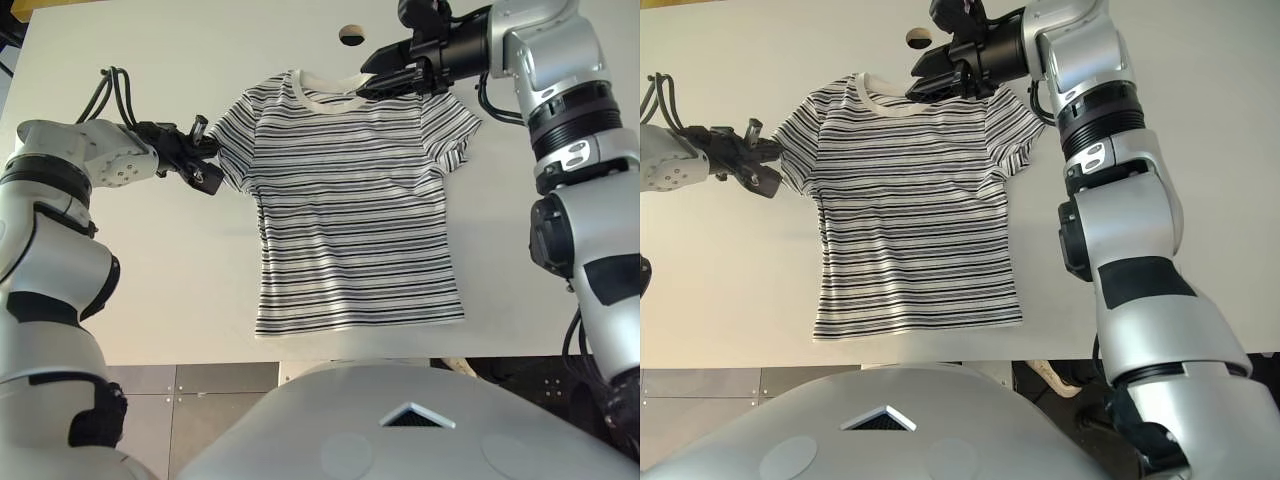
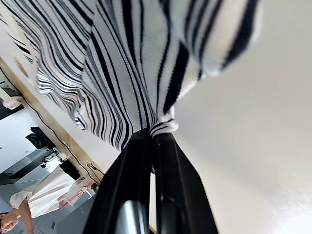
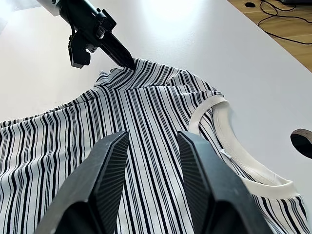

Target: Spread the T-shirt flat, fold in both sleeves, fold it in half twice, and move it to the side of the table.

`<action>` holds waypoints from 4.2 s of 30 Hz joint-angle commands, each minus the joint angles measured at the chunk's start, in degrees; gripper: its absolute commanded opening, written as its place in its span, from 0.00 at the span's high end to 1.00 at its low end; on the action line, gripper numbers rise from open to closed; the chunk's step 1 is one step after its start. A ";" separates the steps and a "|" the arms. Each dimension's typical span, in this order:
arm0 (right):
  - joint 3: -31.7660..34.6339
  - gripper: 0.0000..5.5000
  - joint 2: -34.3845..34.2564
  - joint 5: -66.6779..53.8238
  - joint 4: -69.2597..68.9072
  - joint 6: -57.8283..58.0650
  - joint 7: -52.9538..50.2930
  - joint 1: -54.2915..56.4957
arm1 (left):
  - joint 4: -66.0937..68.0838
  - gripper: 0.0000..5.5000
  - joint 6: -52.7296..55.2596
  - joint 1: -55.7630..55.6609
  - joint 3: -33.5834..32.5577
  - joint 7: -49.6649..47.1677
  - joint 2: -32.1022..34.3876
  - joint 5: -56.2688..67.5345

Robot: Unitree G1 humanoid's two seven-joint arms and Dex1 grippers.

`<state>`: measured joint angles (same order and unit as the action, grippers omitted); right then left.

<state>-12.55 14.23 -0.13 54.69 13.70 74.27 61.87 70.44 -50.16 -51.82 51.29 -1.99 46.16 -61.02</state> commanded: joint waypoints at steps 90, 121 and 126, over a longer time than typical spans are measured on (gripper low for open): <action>-29.95 0.66 22.06 51.03 20.92 -54.66 -66.30 -8.13 | -5.97 0.36 0.28 -8.82 -14.79 2.37 -3.10 9.93; -33.81 0.80 16.57 53.14 21.94 -55.07 -68.81 -9.17 | -4.70 0.35 1.17 -8.05 -13.68 1.40 -3.58 9.05; -33.83 0.97 16.84 53.04 22.05 -54.62 -68.46 -9.32 | -4.83 0.35 1.10 -7.93 -13.76 1.42 -3.57 9.17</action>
<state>-45.78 31.65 52.15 76.16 -41.06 4.45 53.65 65.20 -49.17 -60.37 37.64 -0.55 42.65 -52.05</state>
